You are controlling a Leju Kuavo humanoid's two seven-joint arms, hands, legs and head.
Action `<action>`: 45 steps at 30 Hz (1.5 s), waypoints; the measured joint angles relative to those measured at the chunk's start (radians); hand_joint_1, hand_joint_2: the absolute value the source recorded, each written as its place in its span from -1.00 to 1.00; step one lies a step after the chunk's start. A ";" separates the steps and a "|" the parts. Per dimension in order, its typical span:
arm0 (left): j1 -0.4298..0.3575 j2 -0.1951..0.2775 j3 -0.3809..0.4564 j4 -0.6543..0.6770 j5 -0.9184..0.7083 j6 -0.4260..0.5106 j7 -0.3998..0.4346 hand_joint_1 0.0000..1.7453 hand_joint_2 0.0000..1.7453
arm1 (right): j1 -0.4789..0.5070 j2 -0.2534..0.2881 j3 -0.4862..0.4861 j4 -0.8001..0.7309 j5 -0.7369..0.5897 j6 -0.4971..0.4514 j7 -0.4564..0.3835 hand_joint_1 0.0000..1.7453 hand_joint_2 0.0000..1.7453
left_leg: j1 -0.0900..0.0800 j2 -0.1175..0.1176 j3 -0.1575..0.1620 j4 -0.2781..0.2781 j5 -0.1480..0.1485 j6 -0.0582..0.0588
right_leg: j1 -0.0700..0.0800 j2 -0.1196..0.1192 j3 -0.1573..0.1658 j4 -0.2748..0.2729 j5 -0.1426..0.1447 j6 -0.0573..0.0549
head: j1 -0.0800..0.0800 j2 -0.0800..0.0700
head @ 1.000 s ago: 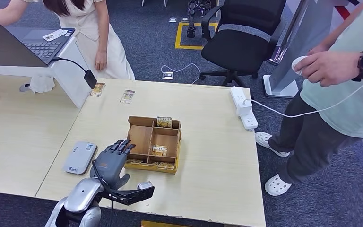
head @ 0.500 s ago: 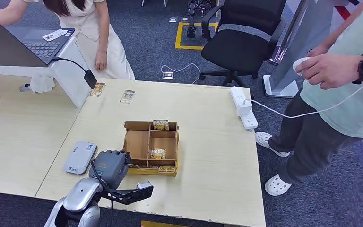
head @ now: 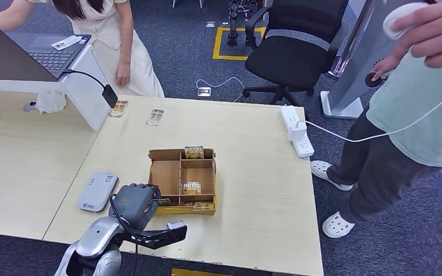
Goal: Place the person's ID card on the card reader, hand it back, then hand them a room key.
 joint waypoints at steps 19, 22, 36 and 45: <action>-0.200 0.105 0.176 -0.119 0.217 0.036 -0.016 1.00 1.00 | 0.000 0.000 0.000 0.003 -0.007 -0.003 0.007 -1.00 -1.00 | 0.000 0.000 0.000 0.000 0.002 -0.002 | 0.000 0.000 -0.002 0.002 0.000 -0.001 | 0.000 0.000; -0.230 0.126 0.192 -0.135 0.216 0.039 -0.016 1.00 1.00 | 0.000 0.000 0.000 0.005 -0.006 -0.003 0.008 -1.00 -1.00 | 0.000 0.000 0.000 0.000 0.002 -0.002 | 0.000 0.000 -0.002 0.002 0.000 -0.001 | 0.000 0.000; -0.307 0.118 0.221 -0.142 0.122 0.096 0.038 1.00 1.00 | -0.003 0.000 0.012 0.007 0.010 -0.006 0.005 -1.00 -1.00 | 0.000 0.000 -0.001 0.000 0.002 -0.002 | 0.000 0.001 -0.003 0.002 0.000 -0.001 | 0.000 0.000; -0.387 0.061 0.250 -0.078 0.029 0.137 0.059 1.00 1.00 | -0.008 -0.002 0.034 0.007 0.028 0.001 -0.003 -1.00 -1.00 | 0.000 0.000 -0.002 0.000 0.002 -0.002 | 0.000 0.000 -0.003 0.002 0.000 -0.001 | 0.000 0.000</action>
